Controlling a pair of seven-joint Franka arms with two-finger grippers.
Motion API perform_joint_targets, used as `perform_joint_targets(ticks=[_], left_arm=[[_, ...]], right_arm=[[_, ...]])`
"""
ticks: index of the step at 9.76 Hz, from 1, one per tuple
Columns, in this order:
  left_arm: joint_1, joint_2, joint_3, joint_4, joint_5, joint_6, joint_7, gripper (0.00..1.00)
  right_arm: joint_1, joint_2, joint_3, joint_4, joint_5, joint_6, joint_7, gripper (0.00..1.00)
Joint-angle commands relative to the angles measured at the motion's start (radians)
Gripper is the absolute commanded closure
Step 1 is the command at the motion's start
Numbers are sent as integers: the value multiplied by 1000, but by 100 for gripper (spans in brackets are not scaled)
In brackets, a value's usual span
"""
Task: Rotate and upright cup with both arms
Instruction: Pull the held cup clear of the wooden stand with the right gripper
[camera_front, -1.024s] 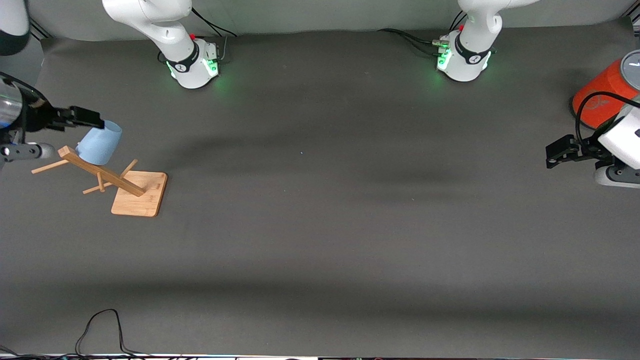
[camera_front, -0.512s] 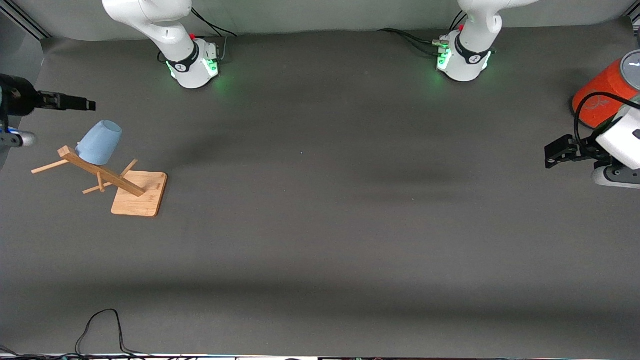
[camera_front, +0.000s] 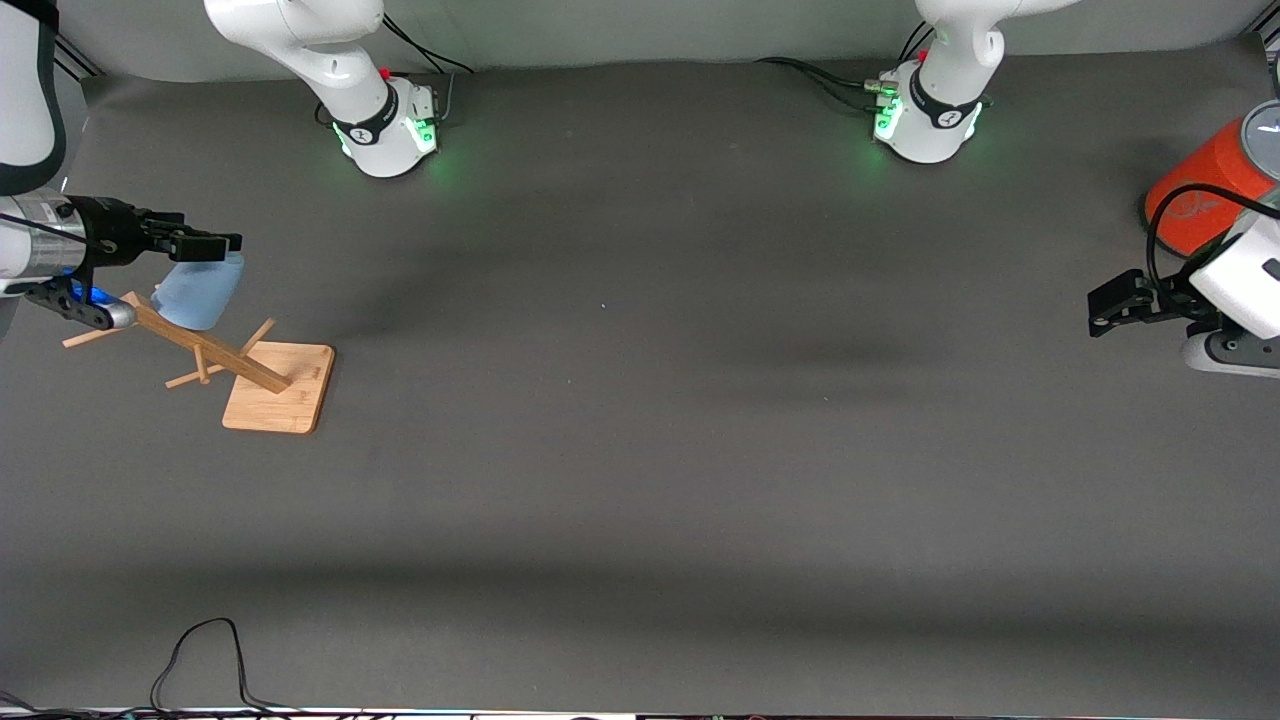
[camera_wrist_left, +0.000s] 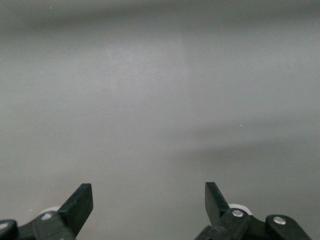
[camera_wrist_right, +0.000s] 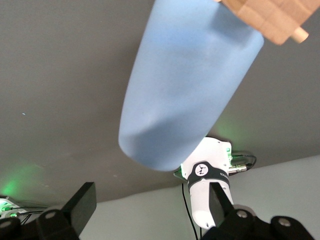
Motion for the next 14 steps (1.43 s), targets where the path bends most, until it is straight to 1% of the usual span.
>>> perform_joint_targets(ticks=[1,3,6,9,10,11,12,13,14], left_arm=[[-19,-14,4,-6,18,-1,4,0],[-20,-28,4,-18,18,-1,4,0],[-22,-29,4,-20,29,2,4,0],[-37,-33,4,-20,46,0,4,0],[-42,-34,4,-20,46,0,4,0],[-42,-34,3,-20,52,0,4,0],[-42,-34,4,-20,52,2,4,0],[-42,-34,4,-18,52,2,4,0],[-40,-33,4,-18,52,2,4,0]], right_arm=[[2,8,-29,-28,39,29,31,0],[2,42,-58,-28,42,61,33,0],[10,68,-58,-25,102,101,138,0],[7,82,-59,-25,108,115,140,0],[7,86,-59,-25,106,118,139,5],[7,91,-59,-24,102,120,131,22],[7,91,-59,-24,97,121,129,41],[7,89,-59,-21,96,121,125,65],[7,86,-59,-19,94,118,125,74]])
